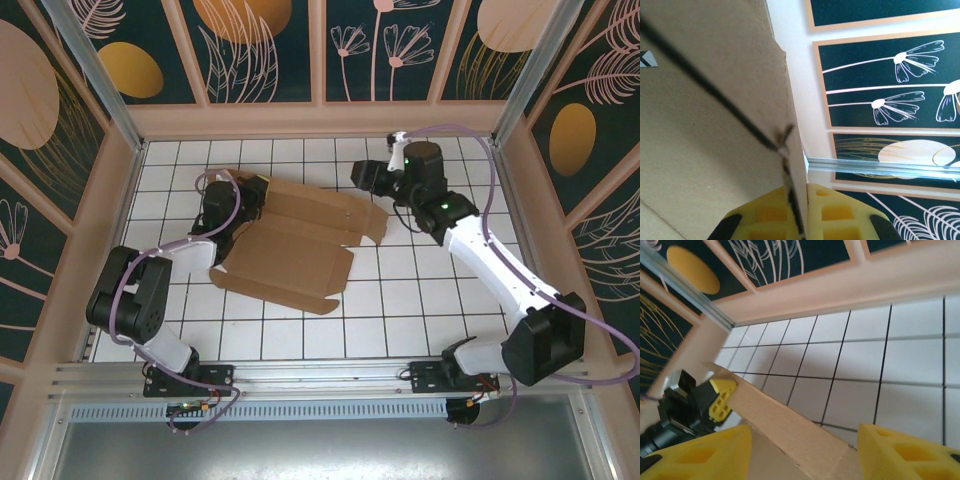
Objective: Fold the paper box
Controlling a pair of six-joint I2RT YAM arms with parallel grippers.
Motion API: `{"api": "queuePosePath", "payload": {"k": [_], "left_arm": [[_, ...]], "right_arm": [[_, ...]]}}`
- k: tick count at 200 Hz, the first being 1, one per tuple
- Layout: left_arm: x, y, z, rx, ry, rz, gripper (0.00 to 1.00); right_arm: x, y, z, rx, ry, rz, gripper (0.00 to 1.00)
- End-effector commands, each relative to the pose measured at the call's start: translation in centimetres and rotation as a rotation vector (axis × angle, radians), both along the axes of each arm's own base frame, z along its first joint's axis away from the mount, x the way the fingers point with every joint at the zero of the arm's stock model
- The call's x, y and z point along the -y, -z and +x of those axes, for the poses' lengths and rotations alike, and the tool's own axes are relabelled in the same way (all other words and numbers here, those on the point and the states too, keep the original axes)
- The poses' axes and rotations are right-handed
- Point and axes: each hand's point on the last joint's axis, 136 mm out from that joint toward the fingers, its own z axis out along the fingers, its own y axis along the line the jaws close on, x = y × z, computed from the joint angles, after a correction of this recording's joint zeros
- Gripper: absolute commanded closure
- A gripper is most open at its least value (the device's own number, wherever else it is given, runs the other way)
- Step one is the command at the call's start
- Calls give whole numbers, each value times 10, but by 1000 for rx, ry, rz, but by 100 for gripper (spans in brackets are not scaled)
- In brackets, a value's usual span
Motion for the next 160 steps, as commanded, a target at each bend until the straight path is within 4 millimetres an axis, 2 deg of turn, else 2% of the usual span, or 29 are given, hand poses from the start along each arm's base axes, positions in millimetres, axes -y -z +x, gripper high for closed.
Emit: {"api": "queuePosePath", "payload": {"k": [1, 40, 78, 126, 160], "left_arm": [[-8, 1, -6, -24, -98, 34, 100], [-14, 14, -12, -66, -137, 38, 100], [-16, 20, -17, -73, -138, 39, 100], [-14, 25, -21, -76, -120, 35, 100], [-13, 24, -22, -73, -111, 33, 100]], "right_arm": [[-26, 24, -22, -318, -73, 205, 39], [-25, 54, -6, -463, 8, 244, 39], [-28, 84, -6, -546, 21, 271, 36], [-37, 106, -2, -590, -2, 285, 35], [-47, 112, 5, -596, -28, 327, 35]]}}
